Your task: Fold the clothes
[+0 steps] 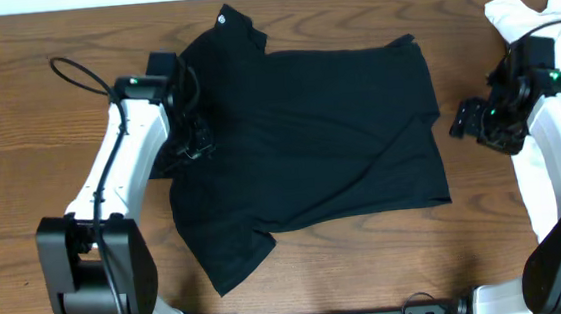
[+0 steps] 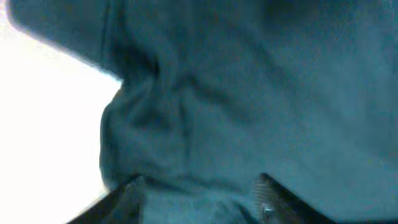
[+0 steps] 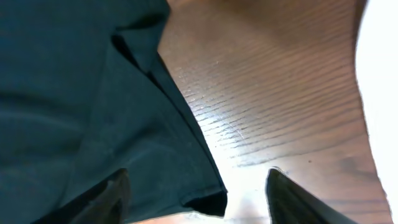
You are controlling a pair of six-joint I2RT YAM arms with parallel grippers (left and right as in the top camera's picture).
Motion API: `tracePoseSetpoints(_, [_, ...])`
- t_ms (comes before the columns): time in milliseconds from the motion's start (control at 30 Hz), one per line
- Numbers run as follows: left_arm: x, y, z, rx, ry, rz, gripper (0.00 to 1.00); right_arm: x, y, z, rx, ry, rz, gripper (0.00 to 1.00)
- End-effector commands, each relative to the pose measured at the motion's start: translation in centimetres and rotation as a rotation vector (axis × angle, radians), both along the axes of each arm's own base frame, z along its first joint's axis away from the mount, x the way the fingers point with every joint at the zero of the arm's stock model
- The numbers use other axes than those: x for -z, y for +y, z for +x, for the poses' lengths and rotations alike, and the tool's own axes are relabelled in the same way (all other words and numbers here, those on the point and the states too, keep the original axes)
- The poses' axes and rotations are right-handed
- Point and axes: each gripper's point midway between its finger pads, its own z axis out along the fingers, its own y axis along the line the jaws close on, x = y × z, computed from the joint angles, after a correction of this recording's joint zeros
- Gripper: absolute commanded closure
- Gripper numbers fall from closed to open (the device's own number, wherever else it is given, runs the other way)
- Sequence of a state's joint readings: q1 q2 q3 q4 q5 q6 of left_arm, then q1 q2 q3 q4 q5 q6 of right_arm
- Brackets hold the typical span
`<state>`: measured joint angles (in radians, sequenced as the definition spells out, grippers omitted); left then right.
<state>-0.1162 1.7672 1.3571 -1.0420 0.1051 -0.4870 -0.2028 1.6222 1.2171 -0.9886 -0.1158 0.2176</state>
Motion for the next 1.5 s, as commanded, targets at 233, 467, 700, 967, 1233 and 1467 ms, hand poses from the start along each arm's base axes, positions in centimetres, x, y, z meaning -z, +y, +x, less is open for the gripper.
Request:
tracePoseSetpoints(233, [4.5, 1.6, 2.1, -0.013, -0.108, 0.038, 0.55, 4.1, 3.3, -0.9, -0.161, 0.002, -0.003, 0.43])
tracePoseSetpoints(467, [5.4, 2.5, 2.3, -0.017, -0.108, 0.091, 0.55, 6.3, 4.2, -2.4, -0.188, 0.031, -0.003, 0.43])
tracePoseSetpoints(700, [6.2, 2.8, 2.6, -0.019, -0.102, 0.11, 0.55, 8.7, 3.5, -2.8, -0.18, -0.002, -0.05, 0.43])
tracePoseSetpoints(967, [8.1, 2.8, 2.2, -0.016, -0.054, 0.113, 0.55, 10.1, 2.7, -2.6, -0.171, -0.046, -0.099, 0.63])
tracePoseSetpoints(1233, [8.2, 2.9, 2.2, -0.016, -0.052, 0.114, 0.55, 10.4, 0.3, -4.6, -0.097, 0.051, -0.223, 0.99])
tracePoseSetpoints(1467, [8.2, 2.9, 2.3, -0.016, -0.056, 0.114, 0.55, 9.7, -3.9, -8.2, 0.122, 0.188, -0.421, 0.99])
